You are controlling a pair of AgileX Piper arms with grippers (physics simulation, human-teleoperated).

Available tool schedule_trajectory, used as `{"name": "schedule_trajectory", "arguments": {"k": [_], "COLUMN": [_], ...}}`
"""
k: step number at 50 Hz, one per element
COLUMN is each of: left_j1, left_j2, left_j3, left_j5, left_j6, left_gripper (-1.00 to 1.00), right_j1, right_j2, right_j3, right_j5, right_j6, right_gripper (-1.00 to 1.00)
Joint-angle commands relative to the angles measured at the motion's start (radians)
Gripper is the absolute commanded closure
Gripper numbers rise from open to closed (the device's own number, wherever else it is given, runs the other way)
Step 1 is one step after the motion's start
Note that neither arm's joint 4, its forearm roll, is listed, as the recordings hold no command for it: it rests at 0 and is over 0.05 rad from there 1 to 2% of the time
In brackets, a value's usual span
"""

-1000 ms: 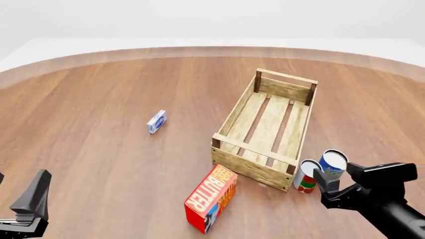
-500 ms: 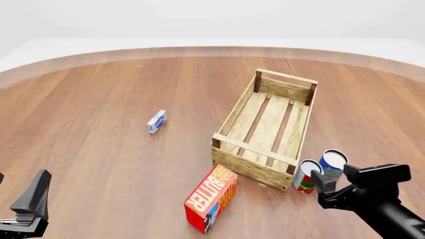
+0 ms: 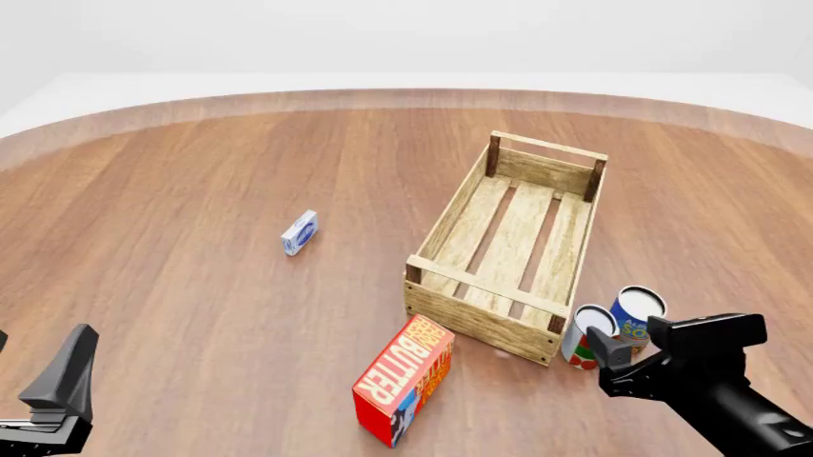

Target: Pick up the tomato sauce, and put it in the wooden tray.

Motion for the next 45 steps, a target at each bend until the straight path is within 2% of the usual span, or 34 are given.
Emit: {"name": "schedule_trajectory", "arguments": {"k": [1,45], "left_j1": [0.0,0.0], "left_j2": [0.0,0.0], "left_j3": [0.0,0.0], "left_j5": [0.0,0.0], "left_j6": [0.0,0.0], "left_gripper": [-1.0,-1.0], "right_j1": [-0.002,-0.003], "right_j2": [0.062,0.265], "right_j3": [0.003,0.007], "right_j5": [-0.057,-0.229], "right_j6": [0.003,0.009], "right_gripper": [-1.0,-1.0]}}
